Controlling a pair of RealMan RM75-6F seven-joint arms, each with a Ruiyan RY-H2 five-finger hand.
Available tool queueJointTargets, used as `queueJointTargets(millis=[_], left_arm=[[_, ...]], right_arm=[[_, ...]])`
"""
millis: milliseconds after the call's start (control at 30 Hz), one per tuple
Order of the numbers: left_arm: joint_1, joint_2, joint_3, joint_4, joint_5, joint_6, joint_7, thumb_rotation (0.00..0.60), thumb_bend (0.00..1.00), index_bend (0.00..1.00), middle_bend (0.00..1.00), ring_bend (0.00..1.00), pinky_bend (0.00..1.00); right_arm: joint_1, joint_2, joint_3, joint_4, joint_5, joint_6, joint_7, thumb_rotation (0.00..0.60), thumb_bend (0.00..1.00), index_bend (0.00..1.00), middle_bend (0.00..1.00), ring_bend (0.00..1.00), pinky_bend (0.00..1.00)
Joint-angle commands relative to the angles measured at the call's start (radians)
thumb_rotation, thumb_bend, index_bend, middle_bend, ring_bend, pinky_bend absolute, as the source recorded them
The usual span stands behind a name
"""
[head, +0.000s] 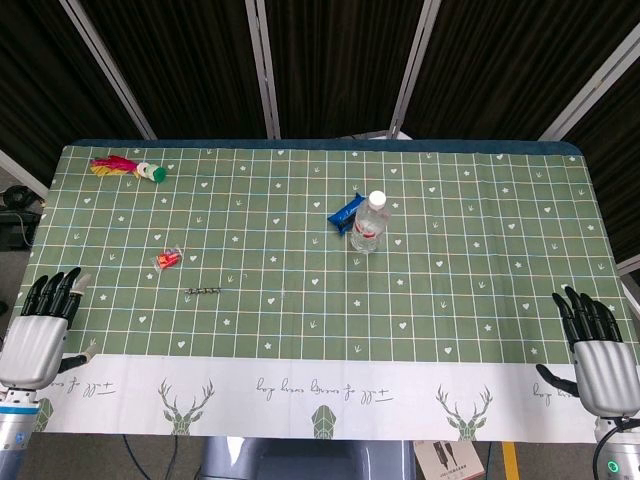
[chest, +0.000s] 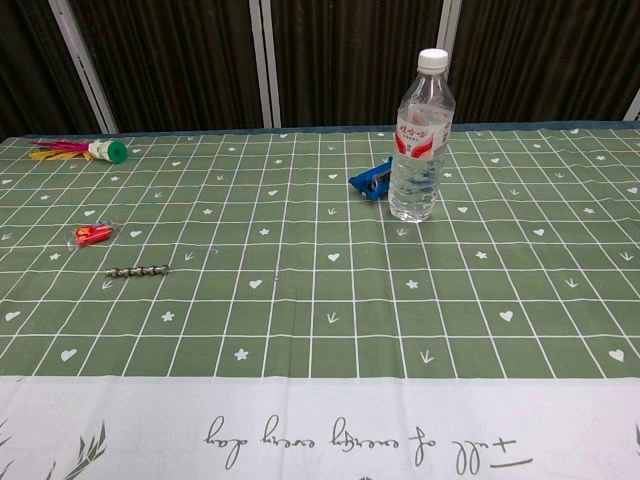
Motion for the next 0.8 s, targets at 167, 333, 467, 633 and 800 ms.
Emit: queueJointTargets(millis=[167, 333, 467, 633, 800], left_arm=[[-0.004, -0.004, 0.004, 0.01, 0.012, -0.015, 0.026, 0.6, 0.08, 0.0, 0.0, 0.0, 0.0], [-0.008, -0.009, 0.003, -0.007, -0.014, -0.045, 0.037, 0.6, 0.08, 0.0, 0.0, 0.0, 0.0], [-0.023, -0.012, -0.009, -0.034, -0.067, -0.092, 0.06, 0.6, 0.09, 0.0, 0.0, 0.0, 0.0], [-0.066, -0.036, -0.044, -0.04, -0.146, -0.166, 0.105, 0.6, 0.14, 0.08, 0.0, 0.0, 0.0], [-0.158, -0.125, -0.123, 0.018, -0.276, -0.261, 0.201, 0.6, 0.21, 0.23, 0.0, 0.0, 0.0]], right_arm=[[0.001, 0.006, 0.0, -0.009, 0.02, -0.017, 0.012, 0.6, 0.0, 0.05, 0.0, 0.0, 0.09], [0.0, 0.008, -0.003, -0.005, 0.004, -0.006, 0.017, 0.6, 0.0, 0.05, 0.0, 0.0, 0.09], [0.003, 0.006, -0.003, -0.002, 0.006, -0.013, 0.026, 0.6, 0.0, 0.05, 0.0, 0.0, 0.09], [0.004, 0.009, -0.003, -0.005, 0.009, -0.017, 0.035, 0.6, 0.0, 0.05, 0.0, 0.0, 0.09], [0.003, 0.012, -0.005, -0.009, 0.012, -0.021, 0.043, 0.6, 0.0, 0.05, 0.0, 0.0, 0.09]])
